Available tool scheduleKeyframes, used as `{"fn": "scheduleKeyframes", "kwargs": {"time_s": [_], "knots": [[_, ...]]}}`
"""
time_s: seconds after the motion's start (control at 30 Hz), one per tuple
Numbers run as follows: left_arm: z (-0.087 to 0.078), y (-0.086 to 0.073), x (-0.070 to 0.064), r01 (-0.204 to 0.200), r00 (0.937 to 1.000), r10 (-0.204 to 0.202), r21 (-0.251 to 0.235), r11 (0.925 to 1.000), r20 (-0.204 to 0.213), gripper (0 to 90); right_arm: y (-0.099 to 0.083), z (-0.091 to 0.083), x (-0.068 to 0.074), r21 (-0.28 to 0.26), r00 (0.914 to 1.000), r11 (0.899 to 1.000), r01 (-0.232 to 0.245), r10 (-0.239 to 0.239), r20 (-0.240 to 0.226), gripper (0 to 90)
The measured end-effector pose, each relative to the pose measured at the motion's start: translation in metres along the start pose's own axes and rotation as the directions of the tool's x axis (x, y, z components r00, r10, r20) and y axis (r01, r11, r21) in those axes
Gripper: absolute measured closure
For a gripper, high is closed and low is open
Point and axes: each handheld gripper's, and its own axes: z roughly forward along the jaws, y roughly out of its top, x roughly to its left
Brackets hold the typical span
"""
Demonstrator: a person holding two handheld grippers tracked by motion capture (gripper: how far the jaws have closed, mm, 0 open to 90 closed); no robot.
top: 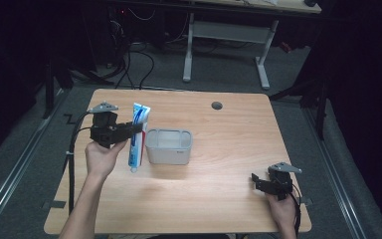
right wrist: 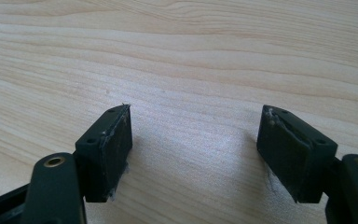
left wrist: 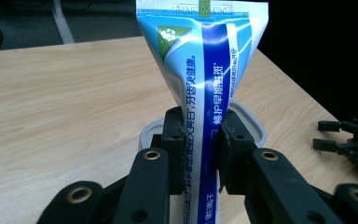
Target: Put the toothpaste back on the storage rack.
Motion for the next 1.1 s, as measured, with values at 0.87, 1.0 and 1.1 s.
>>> {"fn": "scheduleKeyframes", "kwargs": {"time_s": [0.87, 1.0, 1.1], "knots": [[0.026, 0.038, -0.029, -0.066, 0.9971, 0.067, -0.032, 0.9973, 0.036, 75.7, 0.0, 0.0, 0.0, 0.0, 1.0, 1.0, 0.001, -0.001, 0.0, 26.6], [0.033, 0.042, -0.031, -0.068, 0.9966, 0.069, -0.032, 0.9972, 0.044, 75.8, 0.0, 0.0, 0.0, 0.0, 1.0, 1.0, 0.0, 0.0, 0.0, 26.6], [0.037, 0.046, -0.034, -0.079, 0.996, 0.08, -0.031, 0.9964, 0.039, 75.7, 0.0, 0.0, 0.0, 0.0, 1.0, 1.0, 0.0, 0.0, 0.0, 26.5]]}}
